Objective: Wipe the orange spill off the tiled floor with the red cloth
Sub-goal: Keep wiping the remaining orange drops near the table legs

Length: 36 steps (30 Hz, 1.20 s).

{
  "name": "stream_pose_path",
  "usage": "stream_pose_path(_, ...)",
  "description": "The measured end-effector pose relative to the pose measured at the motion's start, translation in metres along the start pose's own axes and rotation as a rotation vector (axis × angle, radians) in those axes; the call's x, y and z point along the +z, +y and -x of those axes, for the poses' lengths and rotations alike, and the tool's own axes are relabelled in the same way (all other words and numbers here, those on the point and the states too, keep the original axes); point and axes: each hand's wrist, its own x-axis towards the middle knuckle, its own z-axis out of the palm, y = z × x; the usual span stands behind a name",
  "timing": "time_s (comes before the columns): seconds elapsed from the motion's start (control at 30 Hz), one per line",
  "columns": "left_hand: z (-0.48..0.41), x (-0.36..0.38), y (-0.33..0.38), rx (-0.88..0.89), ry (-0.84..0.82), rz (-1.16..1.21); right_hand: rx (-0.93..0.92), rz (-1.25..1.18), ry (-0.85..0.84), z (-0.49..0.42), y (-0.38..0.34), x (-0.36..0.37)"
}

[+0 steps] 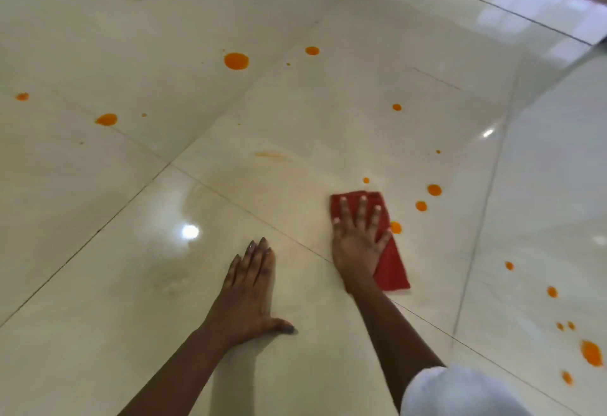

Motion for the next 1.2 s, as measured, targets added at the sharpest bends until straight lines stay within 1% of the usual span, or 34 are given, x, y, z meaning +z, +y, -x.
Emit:
stream_pose_path(0.07,-0.008,0.000,0.018,0.034,-0.021,-0.020,0.217,-0.111,0.048,0.018,0.040,-0.003)
stream_pose_path(0.1,-0.013,0.001,0.029,0.056,-0.042,-0.024,0.268,-0.100,0.107,0.042,0.046,0.000)
stream_pose_path(0.13,-0.019,0.003,0.043,0.076,-0.070,-0.021,0.272,-0.093,0.169,0.069,0.044,0.002)
stream_pose_path(0.2,-0.025,0.009,0.061,0.081,-0.117,-0.022,0.201,-0.143,0.146,0.094,0.027,0.012)
stream_pose_path(0.27,-0.028,0.013,0.063,0.045,-0.116,-0.072,0.005,-0.083,0.074,0.067,0.022,0.010)
stream_pose_path(0.3,-0.028,0.014,0.065,0.040,-0.127,-0.100,-0.032,-0.068,0.026,0.044,0.033,0.003)
stream_pose_path(0.33,-0.028,0.014,0.065,0.041,-0.140,-0.118,0.003,-0.061,0.015,0.025,0.050,-0.007)
stream_pose_path(0.4,-0.027,0.013,0.065,0.033,-0.147,-0.120,0.199,-0.070,0.011,0.015,0.089,-0.020)
stream_pose_path(0.47,-0.027,0.010,0.068,0.022,-0.147,-0.103,0.412,-0.128,0.046,0.040,0.117,-0.018)
stream_pose_path(0.53,-0.031,0.010,0.080,0.076,-0.131,-0.109,0.516,-0.148,0.056,0.076,0.115,-0.009)
stream_pose_path(0.6,-0.037,0.016,0.097,0.160,-0.152,-0.137,0.502,-0.208,0.032,0.085,0.098,-0.002)
stream_pose_path(0.67,-0.043,0.022,0.111,0.189,-0.164,-0.158,0.440,-0.242,0.060,0.077,0.094,-0.006)
stream_pose_path(0.73,-0.046,0.027,0.117,0.171,-0.173,-0.175,0.313,-0.129,0.110,0.076,0.108,-0.012)
stream_pose_path(0.77,-0.046,0.027,0.116,0.154,-0.171,-0.183,0.247,-0.071,0.105,0.078,0.116,-0.012)
stream_pose_path(0.83,-0.044,0.025,0.116,0.148,-0.170,-0.203,0.211,-0.029,0.082,0.091,0.131,-0.012)
stream_pose_path(0.93,-0.043,0.022,0.120,0.151,-0.192,-0.182,0.309,-0.046,0.085,0.117,0.149,-0.002)
stream_pose_path(1.0,-0.047,0.021,0.128,0.203,-0.167,-0.198,0.426,-0.036,0.114,0.132,0.172,-0.002)
stream_pose_path(1.07,-0.054,0.022,0.138,0.275,-0.160,-0.213,0.513,-0.028,0.113,0.128,0.196,-0.008)
stream_pose_path(1.13,-0.061,0.025,0.150,0.337,-0.156,-0.232,0.537,-0.045,0.105,0.098,0.208,-0.020)
stream_pose_path(1.2,-0.066,0.029,0.160,0.386,-0.165,-0.243,0.453,-0.077,0.074,0.062,0.197,-0.030)
